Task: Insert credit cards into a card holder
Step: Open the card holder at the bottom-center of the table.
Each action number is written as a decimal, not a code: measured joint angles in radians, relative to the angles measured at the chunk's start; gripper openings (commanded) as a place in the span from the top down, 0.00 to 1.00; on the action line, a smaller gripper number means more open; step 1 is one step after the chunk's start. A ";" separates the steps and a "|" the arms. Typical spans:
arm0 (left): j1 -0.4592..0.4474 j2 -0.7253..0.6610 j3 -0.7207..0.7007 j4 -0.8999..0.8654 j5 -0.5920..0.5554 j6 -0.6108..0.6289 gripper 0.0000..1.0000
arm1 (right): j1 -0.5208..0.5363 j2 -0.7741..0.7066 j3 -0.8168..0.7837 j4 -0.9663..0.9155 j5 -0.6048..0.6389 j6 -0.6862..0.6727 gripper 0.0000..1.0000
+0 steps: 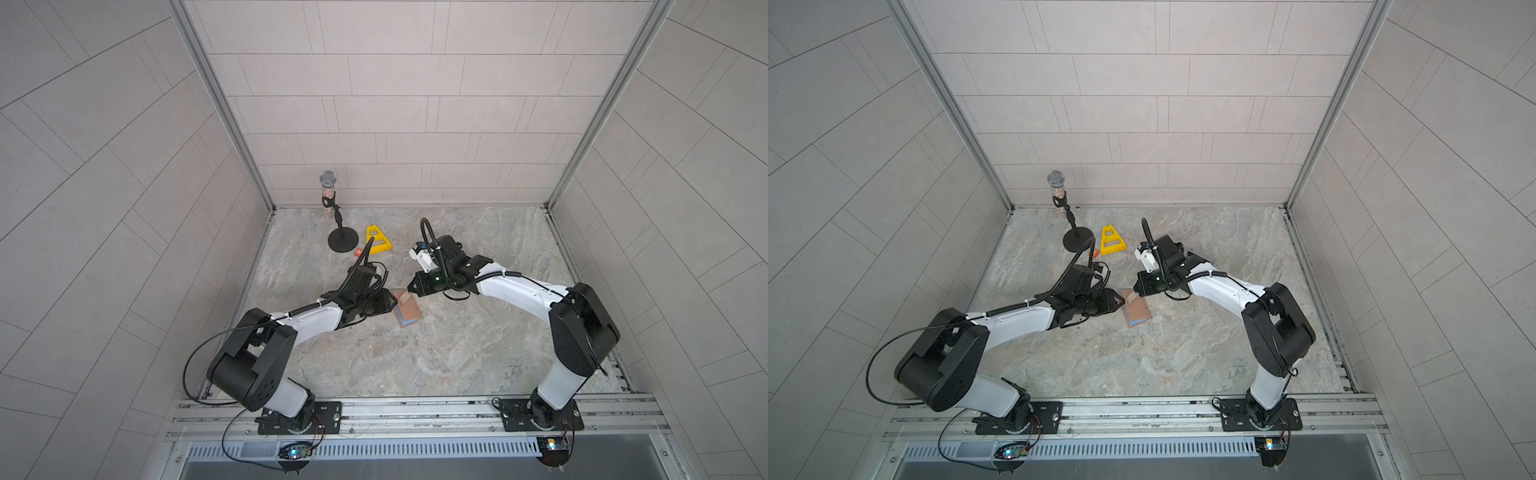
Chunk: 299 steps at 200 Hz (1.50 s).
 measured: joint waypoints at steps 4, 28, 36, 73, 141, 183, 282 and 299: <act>0.000 -0.009 0.000 -0.007 -0.014 -0.001 0.69 | 0.000 0.008 0.000 0.002 -0.001 0.002 1.00; 0.000 -0.057 -0.004 -0.043 -0.075 0.006 0.69 | 0.000 0.056 -0.008 0.014 0.006 0.012 1.00; 0.000 -0.066 -0.004 -0.050 -0.085 0.008 0.69 | 0.000 0.062 -0.016 0.015 0.013 0.015 1.00; 0.000 -0.066 -0.004 -0.061 -0.091 0.016 0.69 | -0.002 0.055 -0.039 0.025 0.063 0.034 1.00; -0.006 -0.006 -0.004 -0.049 -0.033 0.015 0.70 | -0.035 0.008 -0.061 0.006 0.195 0.041 1.00; -0.015 0.003 -0.004 -0.012 0.013 0.014 0.66 | -0.037 0.008 -0.060 -0.016 0.225 0.034 1.00; -0.023 0.059 -0.004 0.178 0.115 -0.076 0.52 | -0.037 0.009 -0.060 -0.023 0.213 0.026 1.00; -0.024 0.080 -0.004 0.206 0.127 -0.100 0.52 | -0.037 0.009 -0.060 -0.023 0.212 0.026 1.00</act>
